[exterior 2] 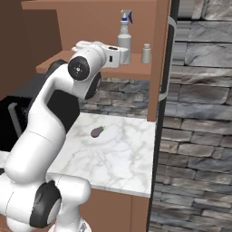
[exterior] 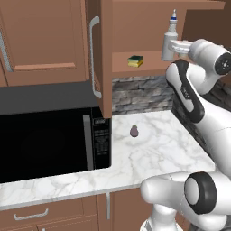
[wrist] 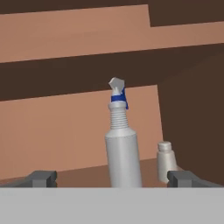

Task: Pick the sponge and spray from the cabinet and place them on the counter.

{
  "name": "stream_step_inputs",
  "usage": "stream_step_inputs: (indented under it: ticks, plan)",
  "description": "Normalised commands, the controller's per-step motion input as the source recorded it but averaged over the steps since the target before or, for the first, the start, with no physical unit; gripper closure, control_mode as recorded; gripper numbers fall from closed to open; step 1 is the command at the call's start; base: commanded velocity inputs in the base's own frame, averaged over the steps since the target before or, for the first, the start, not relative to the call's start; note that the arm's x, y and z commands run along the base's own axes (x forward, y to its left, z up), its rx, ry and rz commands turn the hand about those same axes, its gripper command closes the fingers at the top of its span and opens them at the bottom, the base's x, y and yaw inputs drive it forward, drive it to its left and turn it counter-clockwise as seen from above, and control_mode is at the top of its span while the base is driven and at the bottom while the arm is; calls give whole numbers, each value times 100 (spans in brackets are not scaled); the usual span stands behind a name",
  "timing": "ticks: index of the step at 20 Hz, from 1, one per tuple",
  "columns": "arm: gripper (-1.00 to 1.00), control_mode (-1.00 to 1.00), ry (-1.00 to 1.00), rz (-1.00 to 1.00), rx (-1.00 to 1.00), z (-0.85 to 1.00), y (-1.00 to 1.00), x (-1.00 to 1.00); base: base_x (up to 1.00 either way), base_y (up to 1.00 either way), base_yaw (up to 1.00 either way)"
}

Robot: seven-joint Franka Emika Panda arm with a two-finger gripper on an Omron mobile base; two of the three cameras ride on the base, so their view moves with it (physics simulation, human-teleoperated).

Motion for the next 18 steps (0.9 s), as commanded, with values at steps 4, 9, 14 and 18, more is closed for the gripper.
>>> stream_step_inputs:
  ticks: [4, 9, 14, 18]
  plan:
    - [-100, -100, 0, 0, 0, -5, -5, 24, 0, 0, 0]
    - [-100, -100, 0, 0, 0, -5, -4, 25, 0, 0, 0]
    - [-100, -100, 0, 0, 0, -2, -7, 26, 0, 0, 0]
    - [-100, -100, 0, 0, 0, 0, -11, 26, 0, 0, 0]
